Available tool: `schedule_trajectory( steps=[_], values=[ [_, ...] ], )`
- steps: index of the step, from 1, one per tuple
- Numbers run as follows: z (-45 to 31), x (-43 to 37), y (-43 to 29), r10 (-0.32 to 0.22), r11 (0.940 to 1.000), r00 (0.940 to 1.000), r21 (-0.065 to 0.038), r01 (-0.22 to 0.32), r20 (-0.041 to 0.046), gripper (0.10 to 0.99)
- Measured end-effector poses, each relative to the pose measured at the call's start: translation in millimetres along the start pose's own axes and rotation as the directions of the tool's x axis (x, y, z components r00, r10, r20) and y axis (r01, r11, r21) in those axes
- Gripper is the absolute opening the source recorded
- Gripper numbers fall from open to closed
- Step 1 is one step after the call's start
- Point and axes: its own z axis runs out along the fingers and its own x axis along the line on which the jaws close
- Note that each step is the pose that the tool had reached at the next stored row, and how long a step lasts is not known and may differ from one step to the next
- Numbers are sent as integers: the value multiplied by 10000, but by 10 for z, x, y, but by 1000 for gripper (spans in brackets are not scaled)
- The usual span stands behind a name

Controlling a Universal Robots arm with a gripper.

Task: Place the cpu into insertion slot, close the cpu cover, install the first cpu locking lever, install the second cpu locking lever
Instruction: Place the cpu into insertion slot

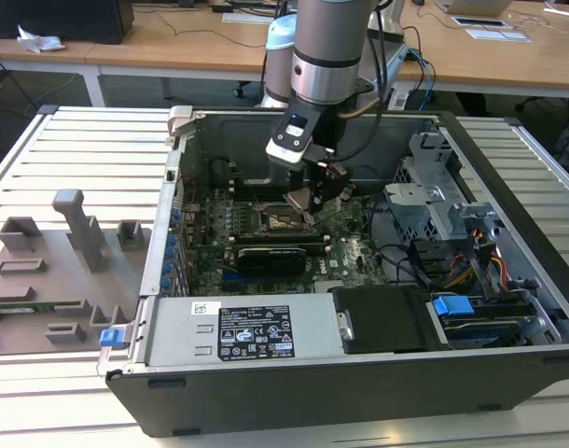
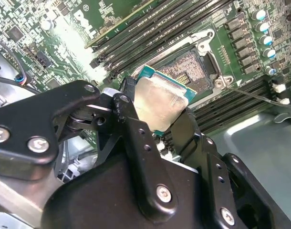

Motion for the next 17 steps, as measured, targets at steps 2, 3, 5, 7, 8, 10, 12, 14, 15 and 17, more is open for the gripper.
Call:
schedule_trajectory(
  steps=[2, 3, 5, 7, 8, 10, 12, 14, 15, 17],
  values=[
    [0, 0, 0, 145, 9999, 9999, 0, -145, 0, 545],
    [0, 0, 0, 220, 9998, 9998, 0, -220, 0, 545],
    [0, 0, 0, 396, 9992, 9992, -1, -396, 0, 545],
    [0, 0, 0, 640, 9979, 9979, 0, -640, -1, 545],
    [0, 0, 0, 713, 9975, 9975, -1, -713, -1, 545],
    [0, 0, 0, 885, 9961, 9961, 0, -885, -1, 545],
    [0, 0, 0, 1109, 9938, 9938, -1, -1109, -2, 545],
    [0, 0, 0, 1254, 9921, 9921, -1, -1254, -2, 545],
    [0, 0, 0, 1318, 9913, 9913, 0, -1318, -3, 545],
    [0, 0, 0, 1525, 9883, 9883, -1, -1525, -3, 545]
  ],
)
